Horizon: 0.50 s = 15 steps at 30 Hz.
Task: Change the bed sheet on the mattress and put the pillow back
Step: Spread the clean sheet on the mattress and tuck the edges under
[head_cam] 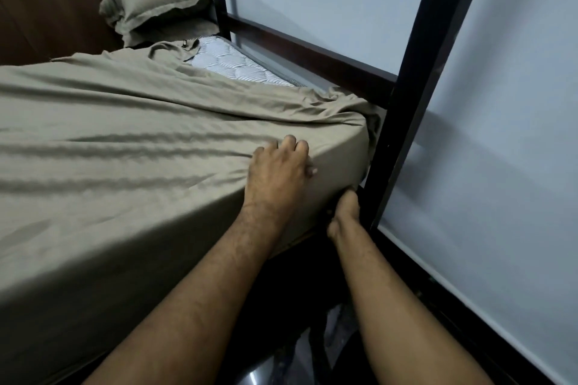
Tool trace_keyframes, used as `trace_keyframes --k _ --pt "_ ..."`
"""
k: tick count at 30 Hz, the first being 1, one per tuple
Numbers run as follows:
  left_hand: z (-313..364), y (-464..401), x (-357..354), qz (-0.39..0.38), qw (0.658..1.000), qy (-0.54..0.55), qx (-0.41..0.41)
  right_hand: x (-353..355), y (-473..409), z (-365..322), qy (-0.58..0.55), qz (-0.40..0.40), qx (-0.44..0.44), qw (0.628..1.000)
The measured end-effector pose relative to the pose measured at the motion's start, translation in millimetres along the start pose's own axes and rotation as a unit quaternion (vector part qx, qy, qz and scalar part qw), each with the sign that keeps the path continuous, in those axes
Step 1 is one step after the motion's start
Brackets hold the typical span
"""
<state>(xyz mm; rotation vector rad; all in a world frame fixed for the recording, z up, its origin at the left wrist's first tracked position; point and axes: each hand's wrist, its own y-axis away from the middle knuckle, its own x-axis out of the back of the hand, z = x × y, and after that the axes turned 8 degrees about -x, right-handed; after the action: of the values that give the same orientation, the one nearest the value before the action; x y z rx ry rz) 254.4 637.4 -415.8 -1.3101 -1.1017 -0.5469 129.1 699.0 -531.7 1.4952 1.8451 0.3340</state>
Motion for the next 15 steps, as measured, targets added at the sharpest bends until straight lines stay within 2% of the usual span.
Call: trace_keyframes --k 5,11,15 --pt "-0.2 -9.2 -7.0 0.004 0.999 -0.051 -0.009 5.7 -11.2 -7.1 0.02 -0.026 -0.012 0.999" --pt "7.2 -11.1 2.6 -0.034 0.999 0.008 0.04 20.2 10.1 -25.3 0.007 -0.031 -0.054 0.998" --pt "8.8 -7.9 15.6 -0.022 0.999 0.029 0.023 28.4 32.6 -34.2 0.003 -0.019 -0.072 0.997"
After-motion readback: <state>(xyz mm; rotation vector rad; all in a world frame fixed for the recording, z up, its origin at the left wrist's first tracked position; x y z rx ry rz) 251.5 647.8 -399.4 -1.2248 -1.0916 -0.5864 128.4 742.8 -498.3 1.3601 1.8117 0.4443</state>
